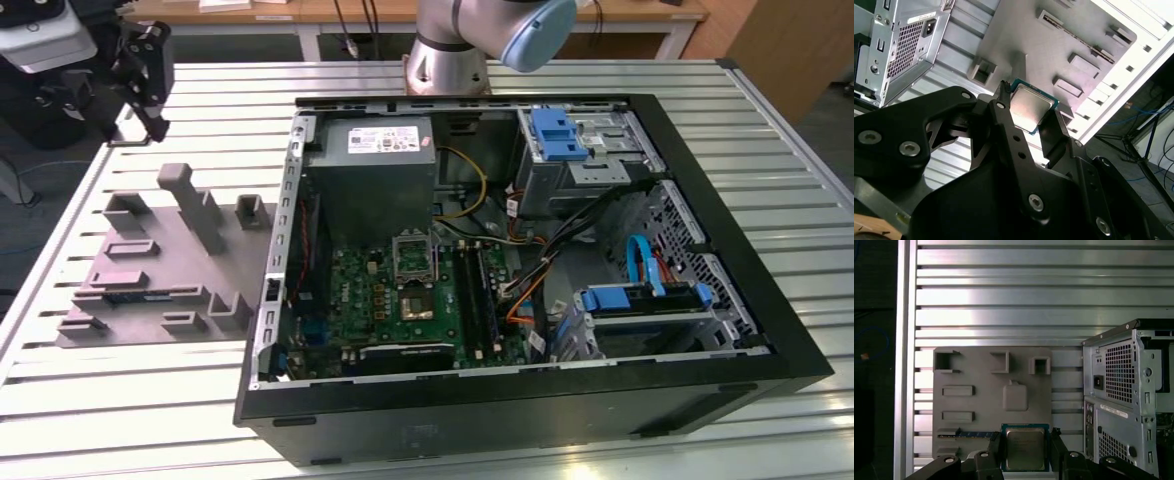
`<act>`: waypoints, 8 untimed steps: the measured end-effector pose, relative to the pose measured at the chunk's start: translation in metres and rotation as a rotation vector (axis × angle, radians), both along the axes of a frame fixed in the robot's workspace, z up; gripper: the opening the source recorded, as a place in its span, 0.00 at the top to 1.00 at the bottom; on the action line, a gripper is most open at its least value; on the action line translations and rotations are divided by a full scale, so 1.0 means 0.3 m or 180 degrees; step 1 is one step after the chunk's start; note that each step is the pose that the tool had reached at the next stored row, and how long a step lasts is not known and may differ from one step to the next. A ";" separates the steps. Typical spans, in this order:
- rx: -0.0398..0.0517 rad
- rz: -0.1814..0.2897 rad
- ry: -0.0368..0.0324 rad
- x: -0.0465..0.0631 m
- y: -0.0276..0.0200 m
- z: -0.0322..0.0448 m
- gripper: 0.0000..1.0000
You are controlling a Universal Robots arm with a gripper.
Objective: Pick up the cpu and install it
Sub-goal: 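Pick up the cpu and move it towards the insertion slot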
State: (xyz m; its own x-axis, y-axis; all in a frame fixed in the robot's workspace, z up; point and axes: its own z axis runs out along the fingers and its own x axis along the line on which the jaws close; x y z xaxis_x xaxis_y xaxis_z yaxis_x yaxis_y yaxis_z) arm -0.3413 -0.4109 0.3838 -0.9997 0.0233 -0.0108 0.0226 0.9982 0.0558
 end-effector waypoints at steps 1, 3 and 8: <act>0.0000 0.0000 0.0000 0.001 0.000 0.000 0.53; 0.0000 0.0000 0.0000 0.002 0.000 0.000 0.53; 0.0000 0.0000 0.0000 0.007 0.000 0.000 0.53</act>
